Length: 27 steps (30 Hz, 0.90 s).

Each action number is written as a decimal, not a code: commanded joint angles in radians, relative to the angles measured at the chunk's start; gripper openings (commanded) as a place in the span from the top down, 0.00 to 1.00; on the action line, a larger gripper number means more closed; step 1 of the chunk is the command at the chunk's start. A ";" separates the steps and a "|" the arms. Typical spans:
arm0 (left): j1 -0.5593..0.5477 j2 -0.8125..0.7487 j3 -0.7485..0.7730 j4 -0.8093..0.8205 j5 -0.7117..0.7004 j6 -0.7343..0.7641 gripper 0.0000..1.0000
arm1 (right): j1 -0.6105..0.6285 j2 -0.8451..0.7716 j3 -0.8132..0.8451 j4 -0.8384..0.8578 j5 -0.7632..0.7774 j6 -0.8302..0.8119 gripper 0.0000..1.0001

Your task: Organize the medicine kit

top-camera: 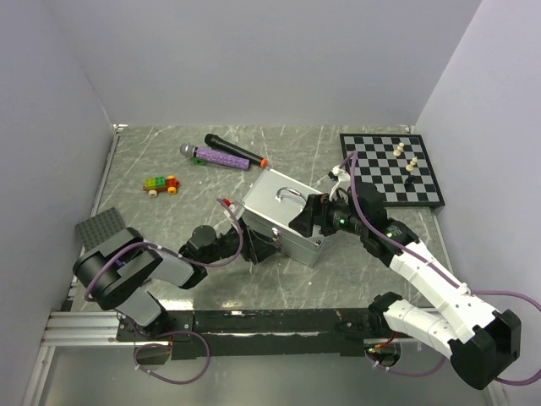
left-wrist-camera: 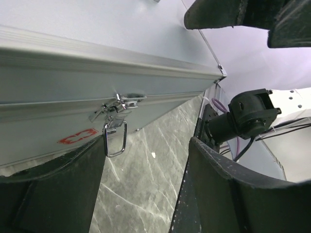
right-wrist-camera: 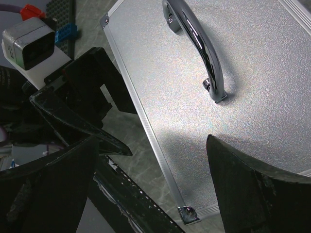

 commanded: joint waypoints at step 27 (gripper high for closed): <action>-0.031 -0.045 0.008 -0.006 0.065 -0.002 0.26 | 0.008 -0.029 0.002 0.003 0.013 0.003 0.02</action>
